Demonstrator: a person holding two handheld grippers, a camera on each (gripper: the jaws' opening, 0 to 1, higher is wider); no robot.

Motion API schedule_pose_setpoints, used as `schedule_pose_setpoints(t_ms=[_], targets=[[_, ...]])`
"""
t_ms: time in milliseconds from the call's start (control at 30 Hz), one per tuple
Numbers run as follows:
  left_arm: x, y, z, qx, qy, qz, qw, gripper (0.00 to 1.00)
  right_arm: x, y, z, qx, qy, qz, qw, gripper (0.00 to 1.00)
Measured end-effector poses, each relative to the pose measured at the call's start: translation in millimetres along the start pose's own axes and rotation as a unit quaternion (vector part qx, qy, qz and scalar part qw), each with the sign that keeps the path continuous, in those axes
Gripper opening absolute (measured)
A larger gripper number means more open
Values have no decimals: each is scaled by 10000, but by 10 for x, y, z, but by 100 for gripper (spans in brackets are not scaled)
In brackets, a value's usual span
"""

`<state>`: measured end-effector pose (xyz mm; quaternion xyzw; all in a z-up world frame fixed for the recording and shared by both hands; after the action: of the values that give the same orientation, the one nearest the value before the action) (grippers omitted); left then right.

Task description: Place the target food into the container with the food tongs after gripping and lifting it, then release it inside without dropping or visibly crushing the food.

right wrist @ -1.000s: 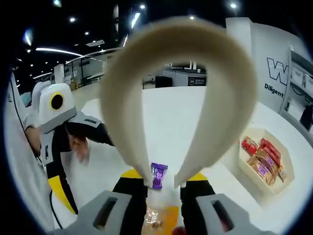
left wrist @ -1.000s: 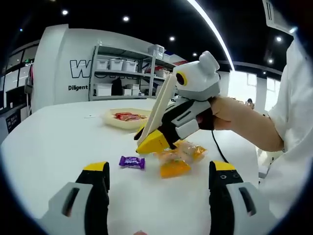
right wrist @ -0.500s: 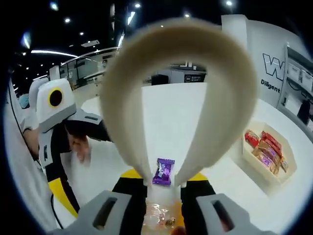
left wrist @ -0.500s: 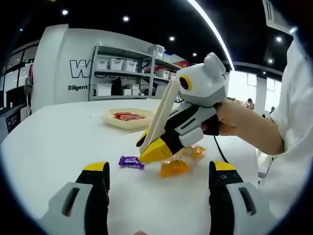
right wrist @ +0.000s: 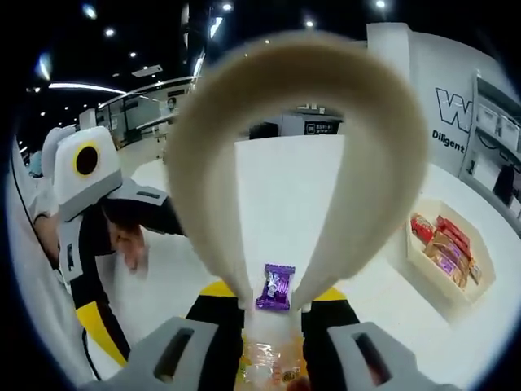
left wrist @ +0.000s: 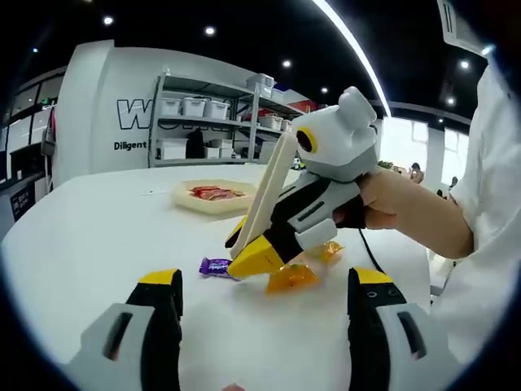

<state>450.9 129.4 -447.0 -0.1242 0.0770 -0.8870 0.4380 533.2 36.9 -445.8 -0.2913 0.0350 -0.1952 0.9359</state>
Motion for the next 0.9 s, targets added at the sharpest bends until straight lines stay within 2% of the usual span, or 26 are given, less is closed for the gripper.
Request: schedule_pose_setpoints(t_ms=[900], targets=[[-19,15,-11,4,-25,-15,10000,82,26,145,61,35,7,-31,10000,21]])
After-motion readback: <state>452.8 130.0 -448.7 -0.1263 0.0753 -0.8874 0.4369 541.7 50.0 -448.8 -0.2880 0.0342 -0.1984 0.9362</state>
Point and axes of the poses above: the point that each gripper's makers call its tool centre point, and the gripper's own axes: y roughly forward along the fingers, x roughly to its right, z roughly out of its top, the point moved 7 cm from there along -y, roughly backward along the fingers, and after that the axes turned 3 degrees about -y, right-handed, at the moved point
